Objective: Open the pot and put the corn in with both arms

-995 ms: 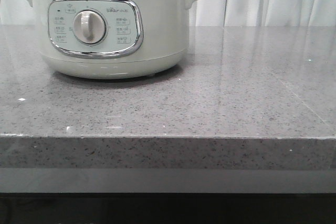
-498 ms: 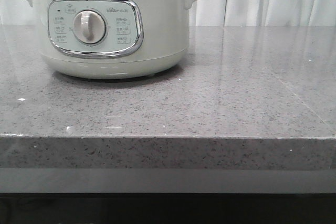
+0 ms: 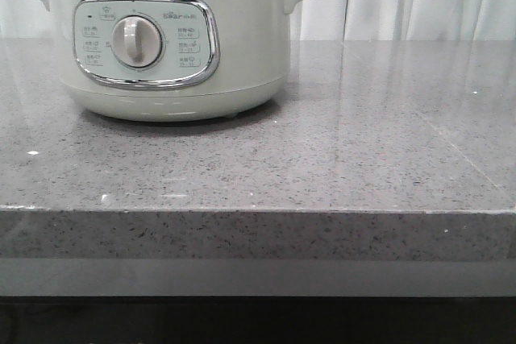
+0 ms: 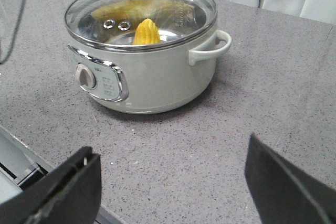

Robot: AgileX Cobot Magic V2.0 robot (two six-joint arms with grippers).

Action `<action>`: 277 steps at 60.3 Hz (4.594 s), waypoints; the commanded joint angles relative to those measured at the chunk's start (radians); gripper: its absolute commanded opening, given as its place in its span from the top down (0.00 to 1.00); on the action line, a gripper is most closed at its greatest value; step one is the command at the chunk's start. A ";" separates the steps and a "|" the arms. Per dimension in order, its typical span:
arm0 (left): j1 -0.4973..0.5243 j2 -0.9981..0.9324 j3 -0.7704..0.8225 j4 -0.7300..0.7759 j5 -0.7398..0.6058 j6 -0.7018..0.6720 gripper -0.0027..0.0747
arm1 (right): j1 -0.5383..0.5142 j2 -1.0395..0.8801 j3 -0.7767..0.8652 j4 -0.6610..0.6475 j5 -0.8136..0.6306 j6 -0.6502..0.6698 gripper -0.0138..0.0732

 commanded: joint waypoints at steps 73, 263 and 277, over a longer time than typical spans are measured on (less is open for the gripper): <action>-0.006 -0.856 0.659 0.028 0.147 -0.005 0.56 | -0.004 0.002 -0.028 0.004 -0.074 -0.005 0.50; 0.454 -1.514 1.455 -0.032 -0.371 -0.005 0.99 | -0.324 -0.341 0.362 -0.034 -0.397 -0.005 0.92; 0.454 -1.514 1.455 -0.032 -0.371 -0.005 0.99 | -0.430 -0.584 0.584 -0.044 -0.400 -0.005 0.92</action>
